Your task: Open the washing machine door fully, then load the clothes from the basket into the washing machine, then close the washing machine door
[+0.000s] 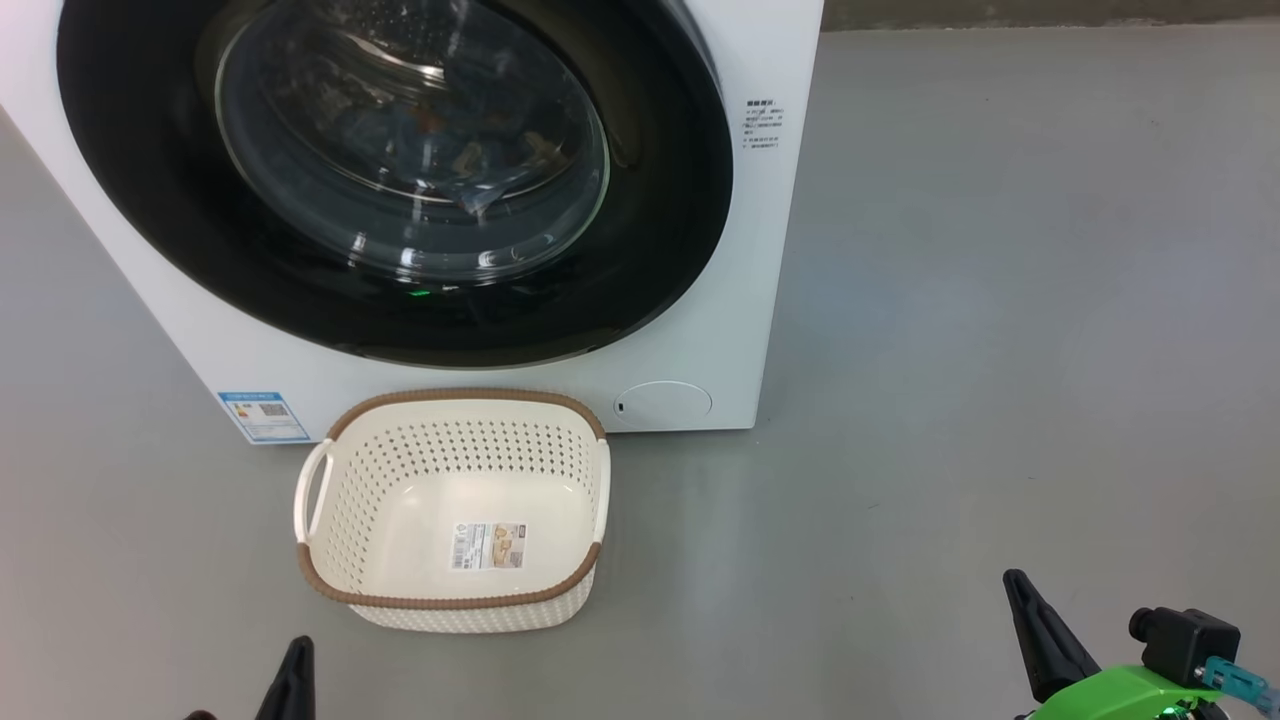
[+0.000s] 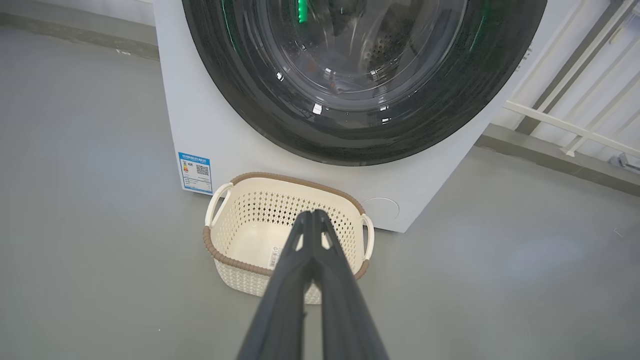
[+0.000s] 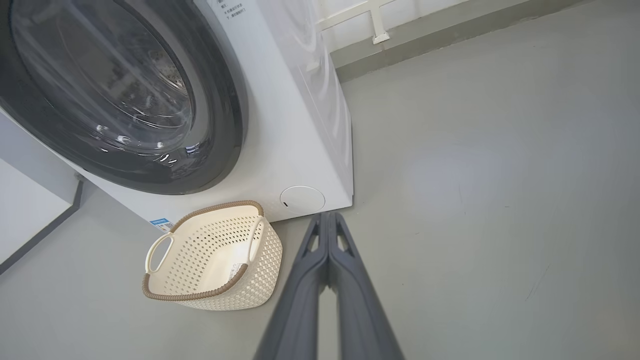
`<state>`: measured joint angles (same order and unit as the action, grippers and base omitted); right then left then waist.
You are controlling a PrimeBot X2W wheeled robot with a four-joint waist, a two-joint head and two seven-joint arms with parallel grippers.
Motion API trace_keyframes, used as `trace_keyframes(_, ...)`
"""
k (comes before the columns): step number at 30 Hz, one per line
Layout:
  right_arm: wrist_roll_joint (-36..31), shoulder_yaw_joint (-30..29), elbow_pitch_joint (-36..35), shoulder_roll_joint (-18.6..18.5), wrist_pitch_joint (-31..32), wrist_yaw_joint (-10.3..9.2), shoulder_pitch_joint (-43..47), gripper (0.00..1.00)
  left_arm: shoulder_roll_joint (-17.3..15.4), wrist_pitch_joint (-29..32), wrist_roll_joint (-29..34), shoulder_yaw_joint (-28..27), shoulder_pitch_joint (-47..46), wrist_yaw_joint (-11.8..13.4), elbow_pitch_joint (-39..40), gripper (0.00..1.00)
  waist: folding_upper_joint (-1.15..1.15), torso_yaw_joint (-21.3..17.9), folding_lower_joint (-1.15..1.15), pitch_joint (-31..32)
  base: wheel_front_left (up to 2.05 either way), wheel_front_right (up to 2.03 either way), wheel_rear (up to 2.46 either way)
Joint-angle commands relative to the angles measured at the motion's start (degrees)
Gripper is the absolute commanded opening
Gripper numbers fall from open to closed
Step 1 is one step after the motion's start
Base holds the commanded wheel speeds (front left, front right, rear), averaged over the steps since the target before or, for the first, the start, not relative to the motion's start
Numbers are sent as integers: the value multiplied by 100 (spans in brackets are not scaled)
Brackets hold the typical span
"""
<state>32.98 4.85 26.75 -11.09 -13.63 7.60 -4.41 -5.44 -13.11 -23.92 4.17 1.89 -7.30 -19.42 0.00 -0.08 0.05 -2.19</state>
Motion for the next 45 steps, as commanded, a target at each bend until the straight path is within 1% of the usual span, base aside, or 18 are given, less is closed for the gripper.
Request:
trace_keyframes(1,141,-46,-162,-58,28,-1,-6,0,-89,28,-131,-61,-129,-1,139,0,0,1,7,4,0,0,0)
trace_keyframes(3,240,-64,-178,-43,61,-1,-9,0,-83,61,-245,-78,-141,-1,143,0,0,1,-1,2,0,0,0)
trace_keyframes(5,335,-82,-193,-29,93,-1,-15,0,-78,92,-356,-94,-156,-2,147,0,0,1,-4,-1,0,0,0)
trace_keyframes(45,2304,-457,-571,271,773,-4,-77,0,40,754,-2637,-441,-391,-8,281,0,0,3,-4,69,0,0,0)
